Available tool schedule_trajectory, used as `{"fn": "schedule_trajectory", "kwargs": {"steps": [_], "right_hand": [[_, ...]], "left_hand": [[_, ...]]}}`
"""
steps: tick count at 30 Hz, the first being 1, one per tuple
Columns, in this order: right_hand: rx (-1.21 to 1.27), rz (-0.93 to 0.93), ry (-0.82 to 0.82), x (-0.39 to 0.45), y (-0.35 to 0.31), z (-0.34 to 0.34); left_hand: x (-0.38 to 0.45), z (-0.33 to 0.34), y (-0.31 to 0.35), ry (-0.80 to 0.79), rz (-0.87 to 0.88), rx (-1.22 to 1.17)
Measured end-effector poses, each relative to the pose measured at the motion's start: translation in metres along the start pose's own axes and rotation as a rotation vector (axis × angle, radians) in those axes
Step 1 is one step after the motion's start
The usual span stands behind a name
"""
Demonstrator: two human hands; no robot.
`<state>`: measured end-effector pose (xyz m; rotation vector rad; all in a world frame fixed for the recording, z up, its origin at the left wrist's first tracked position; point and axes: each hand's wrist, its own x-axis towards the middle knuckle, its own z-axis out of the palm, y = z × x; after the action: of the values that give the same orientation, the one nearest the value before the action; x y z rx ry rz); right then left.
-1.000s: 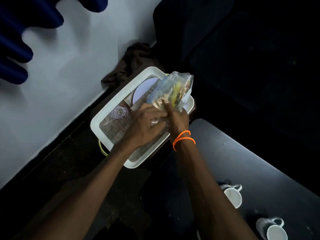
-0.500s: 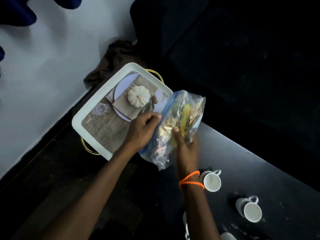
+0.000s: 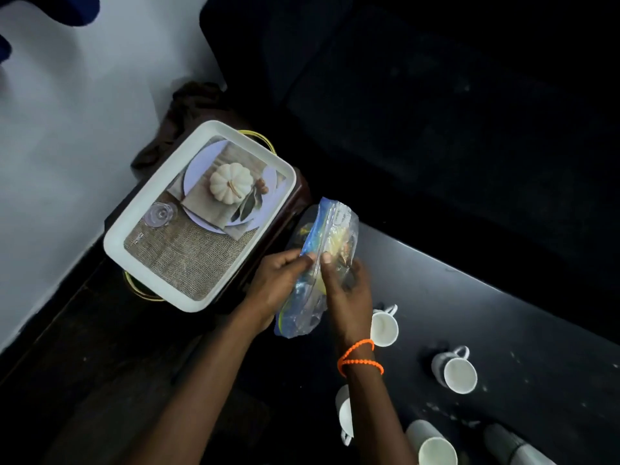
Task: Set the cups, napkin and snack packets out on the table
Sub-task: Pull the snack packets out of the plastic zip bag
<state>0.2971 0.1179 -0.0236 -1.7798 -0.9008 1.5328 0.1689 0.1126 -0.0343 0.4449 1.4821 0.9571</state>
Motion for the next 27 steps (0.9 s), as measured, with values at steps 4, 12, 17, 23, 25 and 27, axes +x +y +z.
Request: {"fn": "schedule_trajectory", "kwargs": {"steps": [4,12,17,23,25,27], "right_hand": [[-0.03,0.002,0.008,0.003,-0.007,-0.001],[0.195,0.131,0.036,0.016,0.001,-0.018],[-0.089,0.011,0.281,0.012,-0.007,-0.047],[-0.278,-0.372,0.351,-0.03,-0.049,-0.047],[-0.304,-0.648,0.33,-0.044,-0.06,-0.033],[-0.408,-0.663,0.152,-0.043,-0.065,-0.017]], "left_hand": [[-0.005,0.017,-0.004,-0.106,-0.08,-0.148],[-0.016,0.043,-0.012,-0.009,0.006,-0.124],[-0.021,0.019,-0.003,0.535,0.313,0.181],[-0.043,0.0,0.008,0.654,0.495,0.253],[-0.047,0.006,0.005,0.647,0.487,0.251],[-0.05,0.012,0.004,0.648,0.482,0.221]]}}
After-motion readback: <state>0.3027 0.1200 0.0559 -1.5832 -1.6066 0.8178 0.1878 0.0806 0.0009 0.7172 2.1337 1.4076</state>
